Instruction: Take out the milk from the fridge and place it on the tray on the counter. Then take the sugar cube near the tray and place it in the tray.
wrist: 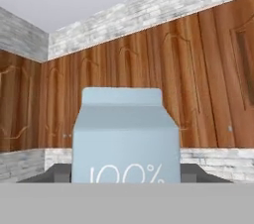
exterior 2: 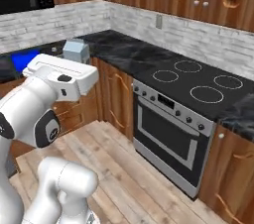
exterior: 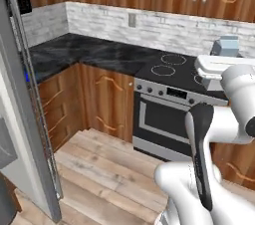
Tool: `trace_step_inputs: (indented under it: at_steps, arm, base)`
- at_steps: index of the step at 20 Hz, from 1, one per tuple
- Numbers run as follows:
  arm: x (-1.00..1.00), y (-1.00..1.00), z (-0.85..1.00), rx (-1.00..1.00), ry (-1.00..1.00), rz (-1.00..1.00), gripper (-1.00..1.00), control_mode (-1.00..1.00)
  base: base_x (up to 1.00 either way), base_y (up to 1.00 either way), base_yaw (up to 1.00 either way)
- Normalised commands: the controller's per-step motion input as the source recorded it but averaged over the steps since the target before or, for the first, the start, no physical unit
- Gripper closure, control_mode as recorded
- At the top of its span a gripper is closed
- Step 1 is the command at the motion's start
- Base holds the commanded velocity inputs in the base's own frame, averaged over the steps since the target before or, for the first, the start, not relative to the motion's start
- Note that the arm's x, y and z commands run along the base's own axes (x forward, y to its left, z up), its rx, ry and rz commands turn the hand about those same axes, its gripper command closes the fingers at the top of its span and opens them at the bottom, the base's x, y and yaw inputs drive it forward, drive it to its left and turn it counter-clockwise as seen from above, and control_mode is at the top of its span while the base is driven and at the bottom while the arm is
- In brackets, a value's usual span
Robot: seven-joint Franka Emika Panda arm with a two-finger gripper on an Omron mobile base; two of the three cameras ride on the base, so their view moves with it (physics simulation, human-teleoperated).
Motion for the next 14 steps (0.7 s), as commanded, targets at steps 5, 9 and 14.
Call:
trace_step_inputs:
  at_steps: [5, 9, 14]
  arm:
    - [0.00, 0.00, 0.00, 0.00, 0.00, 0.00, 1.00, 1.00]
    - [0.00, 0.00, 0.00, 0.00, 0.00, 0.00, 1.00, 1.00]
    - [0.00, 0.00, 0.00, 0.00, 0.00, 0.00, 1.00, 1.00]
  base:
    - [0.99, -0.42, 0.67]
    - [0.99, -0.61, 0.68]
    - [1.00, -0.17, 0.71]
